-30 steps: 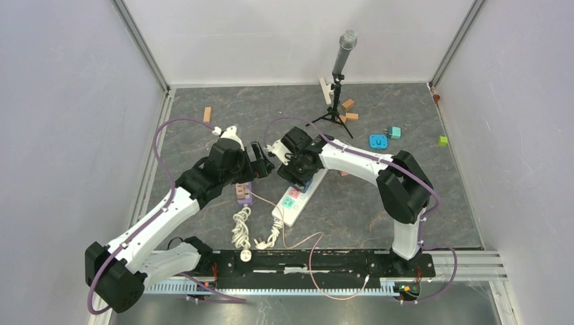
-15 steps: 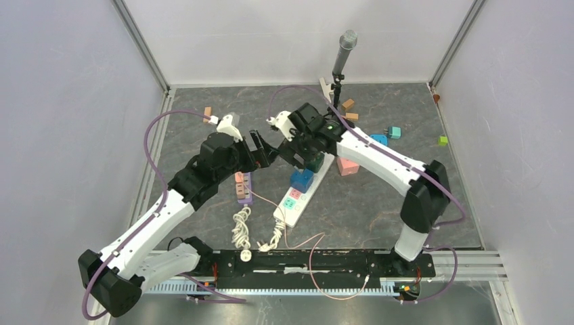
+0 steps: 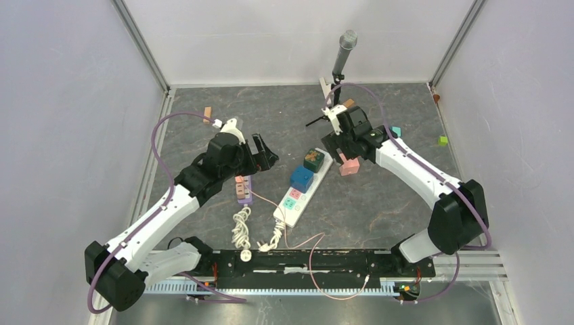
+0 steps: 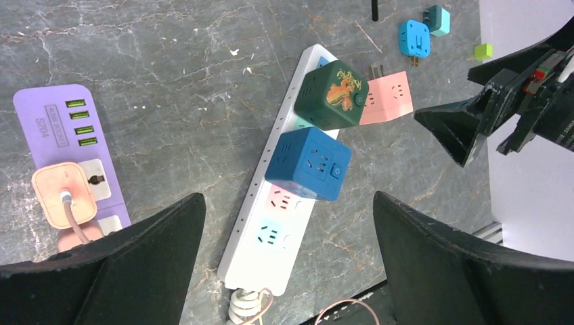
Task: Insert the plug
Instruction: Insert the plug into the socket, then pick up the plug from the center of the board.
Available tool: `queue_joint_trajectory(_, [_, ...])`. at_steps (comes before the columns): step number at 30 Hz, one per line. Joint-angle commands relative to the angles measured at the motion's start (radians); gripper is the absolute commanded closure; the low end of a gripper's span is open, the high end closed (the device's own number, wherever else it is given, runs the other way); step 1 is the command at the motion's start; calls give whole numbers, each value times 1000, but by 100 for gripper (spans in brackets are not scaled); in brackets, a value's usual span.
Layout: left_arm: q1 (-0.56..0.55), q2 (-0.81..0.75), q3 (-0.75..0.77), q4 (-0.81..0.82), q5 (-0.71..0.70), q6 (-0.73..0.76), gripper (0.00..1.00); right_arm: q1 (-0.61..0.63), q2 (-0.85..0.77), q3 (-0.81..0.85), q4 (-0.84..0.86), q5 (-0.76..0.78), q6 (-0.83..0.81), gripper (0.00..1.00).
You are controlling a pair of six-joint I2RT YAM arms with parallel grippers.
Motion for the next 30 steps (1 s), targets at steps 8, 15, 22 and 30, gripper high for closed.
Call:
queue_joint_trajectory(8, [0,-23,-19,13,16,-26,0,-157,87,-74,73,-191,25,2])
queue_joint_trajectory(15, [0,-22,-12,1,16,-27,0,-159,195,-43,104,-278,25,4])
queue_joint_trajectory(22, [0,-36,-21,-8,8,-30,0,-158,270,-37,116,-236,15,11])
queue_joint_trajectory(30, [0,-26,-12,-4,7,-22,0,-160,250,-57,122,-254,-12,61])
